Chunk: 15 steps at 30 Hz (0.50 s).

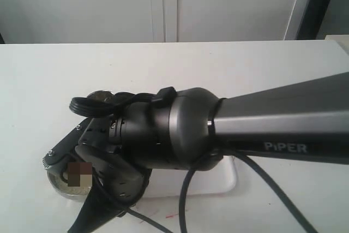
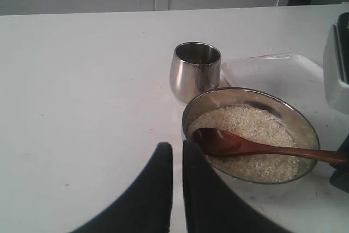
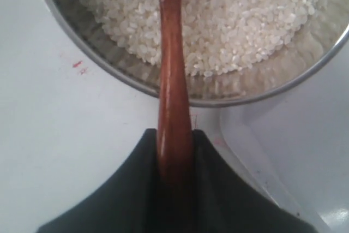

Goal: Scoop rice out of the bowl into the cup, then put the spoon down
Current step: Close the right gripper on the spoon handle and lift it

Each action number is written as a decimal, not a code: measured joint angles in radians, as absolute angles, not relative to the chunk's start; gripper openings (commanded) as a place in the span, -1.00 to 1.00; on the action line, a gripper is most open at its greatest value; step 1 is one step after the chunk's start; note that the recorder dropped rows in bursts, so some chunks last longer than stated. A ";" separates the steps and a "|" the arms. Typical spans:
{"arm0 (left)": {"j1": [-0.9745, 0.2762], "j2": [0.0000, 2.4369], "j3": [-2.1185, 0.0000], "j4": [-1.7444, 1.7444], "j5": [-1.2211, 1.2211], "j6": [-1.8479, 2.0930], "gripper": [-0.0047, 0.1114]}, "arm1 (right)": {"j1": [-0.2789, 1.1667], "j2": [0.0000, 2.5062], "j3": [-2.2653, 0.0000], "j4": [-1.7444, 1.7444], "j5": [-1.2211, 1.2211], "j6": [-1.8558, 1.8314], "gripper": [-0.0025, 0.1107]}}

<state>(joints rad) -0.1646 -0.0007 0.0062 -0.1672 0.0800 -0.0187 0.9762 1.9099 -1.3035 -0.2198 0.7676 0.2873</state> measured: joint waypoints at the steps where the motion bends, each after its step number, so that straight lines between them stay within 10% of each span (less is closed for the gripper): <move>1: -0.165 -0.001 0.006 -0.167 0.080 -0.019 -0.67 | 0.976 1.910 -1.304 -0.220 0.768 0.287 -0.96; 15: -0.165 -0.001 0.006 -0.167 0.080 -0.019 -0.67 | 0.976 1.763 -1.304 -0.248 0.948 0.287 -0.96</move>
<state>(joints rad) -0.1646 -0.0007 0.0062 -0.1672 0.0800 -0.0187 0.9762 1.7629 -1.3035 -0.2480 0.9477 0.2873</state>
